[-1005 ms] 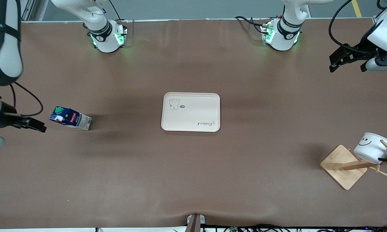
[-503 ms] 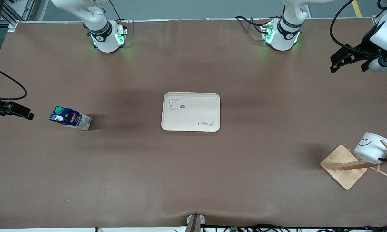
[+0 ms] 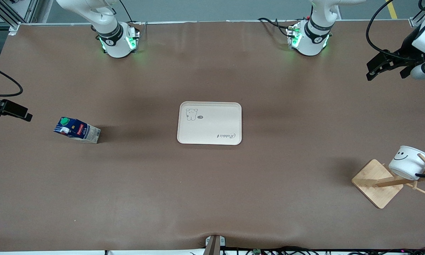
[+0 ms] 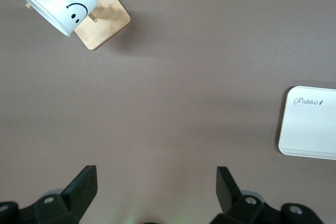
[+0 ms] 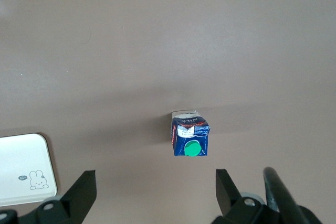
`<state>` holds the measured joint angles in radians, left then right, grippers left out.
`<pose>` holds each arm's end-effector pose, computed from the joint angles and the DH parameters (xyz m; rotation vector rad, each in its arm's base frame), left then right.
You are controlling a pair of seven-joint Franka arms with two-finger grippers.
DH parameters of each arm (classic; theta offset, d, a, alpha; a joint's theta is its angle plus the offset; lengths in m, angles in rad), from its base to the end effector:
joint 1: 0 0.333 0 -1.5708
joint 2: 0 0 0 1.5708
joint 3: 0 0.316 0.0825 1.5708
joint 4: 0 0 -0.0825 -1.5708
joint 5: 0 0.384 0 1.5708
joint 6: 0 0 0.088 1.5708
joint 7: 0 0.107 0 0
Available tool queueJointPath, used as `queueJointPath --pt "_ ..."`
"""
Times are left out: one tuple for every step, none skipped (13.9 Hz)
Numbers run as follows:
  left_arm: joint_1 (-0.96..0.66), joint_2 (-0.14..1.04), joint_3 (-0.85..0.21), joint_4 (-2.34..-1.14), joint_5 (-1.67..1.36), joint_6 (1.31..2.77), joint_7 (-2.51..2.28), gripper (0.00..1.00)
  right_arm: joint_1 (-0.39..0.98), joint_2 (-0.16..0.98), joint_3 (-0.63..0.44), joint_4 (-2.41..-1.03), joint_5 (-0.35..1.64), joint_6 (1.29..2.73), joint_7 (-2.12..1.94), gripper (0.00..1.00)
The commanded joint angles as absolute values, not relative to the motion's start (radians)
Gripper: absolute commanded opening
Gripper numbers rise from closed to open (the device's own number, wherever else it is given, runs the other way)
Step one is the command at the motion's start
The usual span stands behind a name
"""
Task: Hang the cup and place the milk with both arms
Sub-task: 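Open the right gripper and withdraw it from the milk carton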
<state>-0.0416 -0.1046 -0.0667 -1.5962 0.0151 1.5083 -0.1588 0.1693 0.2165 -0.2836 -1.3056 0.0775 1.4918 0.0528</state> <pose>0.5121 -0.0561 0.6629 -3.1208 -0.0810 -0.0301 0.6095 -0.0399 0.6198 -3.1141 0.2437 0.0337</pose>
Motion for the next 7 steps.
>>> queueJointPath --pt "-0.034 -0.13 -0.067 -1.614 0.008 1.513 -0.158 1.0 0.169 0.209 -0.281 -1.266 0.084 1.483 0.052 1.0" --pt "-0.032 -0.13 -0.067 -1.612 0.006 1.513 -0.158 1.0 0.17 0.209 -0.281 -1.25 0.081 1.48 0.057 1.0" --pt "-0.032 -0.13 -0.067 -1.612 0.006 1.513 -0.156 1.0 0.17 0.209 -0.282 -1.249 0.083 1.48 0.058 1.0" --pt "-0.032 -0.13 -0.067 -1.612 0.006 1.513 -0.156 1.0 0.169 0.207 -0.284 -1.249 0.086 1.479 0.057 1.0" --pt "-0.032 -0.13 -0.067 -1.612 0.006 1.513 -0.158 1.0 0.169 0.183 -0.285 -1.252 0.087 1.47 0.063 1.0" --pt "-0.032 -0.13 -0.067 -1.612 0.006 1.513 -0.158 1.0 0.167 0.161 -0.285 -1.262 0.089 1.456 0.063 1.0" --pt "-0.032 -0.132 -0.067 -1.612 0.006 1.513 -0.156 1.0 0.172 0.153 -0.284 -1.273 0.089 1.451 0.063 1.0"
